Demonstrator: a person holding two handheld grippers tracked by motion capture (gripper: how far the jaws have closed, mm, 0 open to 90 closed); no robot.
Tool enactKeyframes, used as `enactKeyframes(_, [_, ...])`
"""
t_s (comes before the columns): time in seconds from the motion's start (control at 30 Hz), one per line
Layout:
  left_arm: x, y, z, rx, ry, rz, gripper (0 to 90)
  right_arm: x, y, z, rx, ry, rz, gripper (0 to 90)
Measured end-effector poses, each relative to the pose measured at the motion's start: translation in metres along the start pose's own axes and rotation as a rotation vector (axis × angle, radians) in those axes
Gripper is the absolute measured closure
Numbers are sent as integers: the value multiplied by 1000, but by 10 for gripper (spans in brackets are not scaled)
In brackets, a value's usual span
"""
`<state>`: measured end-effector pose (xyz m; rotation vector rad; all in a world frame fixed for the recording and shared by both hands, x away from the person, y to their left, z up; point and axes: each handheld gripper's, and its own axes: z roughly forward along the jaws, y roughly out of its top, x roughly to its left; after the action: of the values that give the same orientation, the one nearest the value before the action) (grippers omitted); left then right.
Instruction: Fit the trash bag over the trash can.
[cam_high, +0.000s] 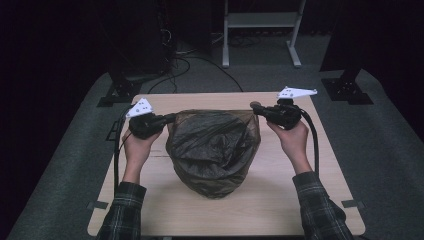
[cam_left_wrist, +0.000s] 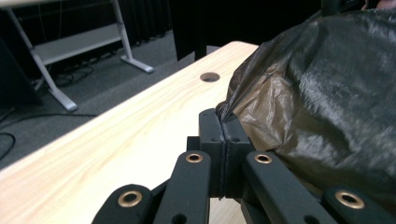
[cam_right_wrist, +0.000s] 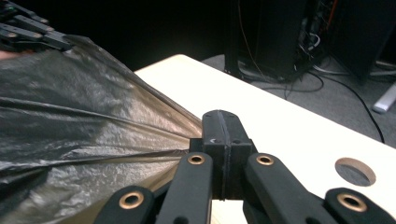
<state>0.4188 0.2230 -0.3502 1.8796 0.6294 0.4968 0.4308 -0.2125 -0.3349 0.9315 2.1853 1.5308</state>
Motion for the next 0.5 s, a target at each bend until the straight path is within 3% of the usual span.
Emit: enactKeyframes(0.5, [7, -45, 27, 97, -8, -69, 897, -10, -35, 40, 106, -26, 35, 900])
